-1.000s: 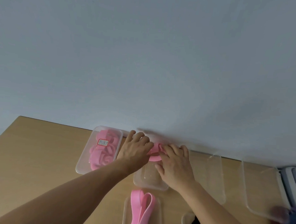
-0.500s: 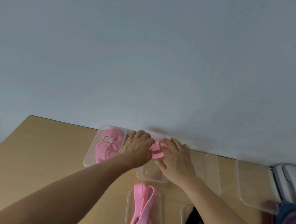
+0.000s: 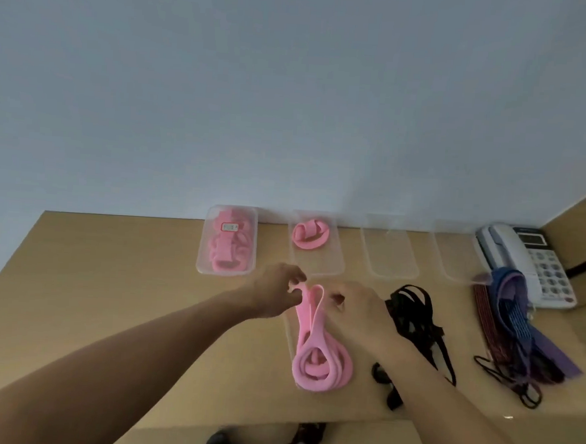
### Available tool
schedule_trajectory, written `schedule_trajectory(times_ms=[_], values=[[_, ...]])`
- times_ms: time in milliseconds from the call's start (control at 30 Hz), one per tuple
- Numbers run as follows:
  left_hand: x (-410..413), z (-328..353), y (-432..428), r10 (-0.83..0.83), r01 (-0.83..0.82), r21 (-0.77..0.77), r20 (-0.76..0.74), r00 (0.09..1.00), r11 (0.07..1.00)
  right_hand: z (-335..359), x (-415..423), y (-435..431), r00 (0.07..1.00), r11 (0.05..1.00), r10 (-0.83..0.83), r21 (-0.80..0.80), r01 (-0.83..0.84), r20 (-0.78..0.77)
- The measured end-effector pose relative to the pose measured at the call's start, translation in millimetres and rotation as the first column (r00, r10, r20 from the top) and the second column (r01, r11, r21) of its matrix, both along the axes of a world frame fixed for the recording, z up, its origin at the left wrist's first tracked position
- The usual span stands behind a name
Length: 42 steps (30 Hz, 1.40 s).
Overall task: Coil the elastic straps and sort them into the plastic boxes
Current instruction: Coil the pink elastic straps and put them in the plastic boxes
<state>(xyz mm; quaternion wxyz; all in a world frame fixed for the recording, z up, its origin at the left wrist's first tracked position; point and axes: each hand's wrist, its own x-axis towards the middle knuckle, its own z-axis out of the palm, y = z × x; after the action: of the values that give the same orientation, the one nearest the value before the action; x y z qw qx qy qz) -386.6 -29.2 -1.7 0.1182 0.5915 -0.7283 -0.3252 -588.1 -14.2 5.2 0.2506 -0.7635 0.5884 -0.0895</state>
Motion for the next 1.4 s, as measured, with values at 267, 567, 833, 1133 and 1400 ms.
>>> schedule_trajectory(times_ms=[267, 567, 833, 1133, 1400], values=[[-5.5, -7.5, 41.2, -0.090, 0.091, 0.127, -0.019, 0.996, 0.988, -47.8, -1.0, 63.2, 0.979, 0.981, -0.007, 0.190, 0.047, -0.202], [-6.1, 12.0, 52.8, -0.071, 0.065, 0.140, 0.038, 0.997, 0.988, -50.7, -9.4, 63.1, 0.987, 0.939, -0.154, 0.303, 0.164, -0.055], [-2.9, 48.0, 57.1, -0.169, 0.167, 0.035, 0.072, 0.983, 0.985, 29.8, -18.2, 18.2, 0.803, 0.868, -0.411, 0.453, 0.201, 0.432], [-34.5, 126.0, 44.0, -0.026, -0.043, -0.287, -0.233, 0.972, 0.957, 118.8, -32.0, -9.3, 0.687, 0.916, -0.353, 0.383, 0.117, 0.635], [-47.5, 166.3, 31.0, 0.144, -0.179, -0.017, -0.529, 0.836, 0.984, 159.9, -33.4, 2.7, 0.729, 0.991, 0.077, -0.133, 0.020, 0.681]])
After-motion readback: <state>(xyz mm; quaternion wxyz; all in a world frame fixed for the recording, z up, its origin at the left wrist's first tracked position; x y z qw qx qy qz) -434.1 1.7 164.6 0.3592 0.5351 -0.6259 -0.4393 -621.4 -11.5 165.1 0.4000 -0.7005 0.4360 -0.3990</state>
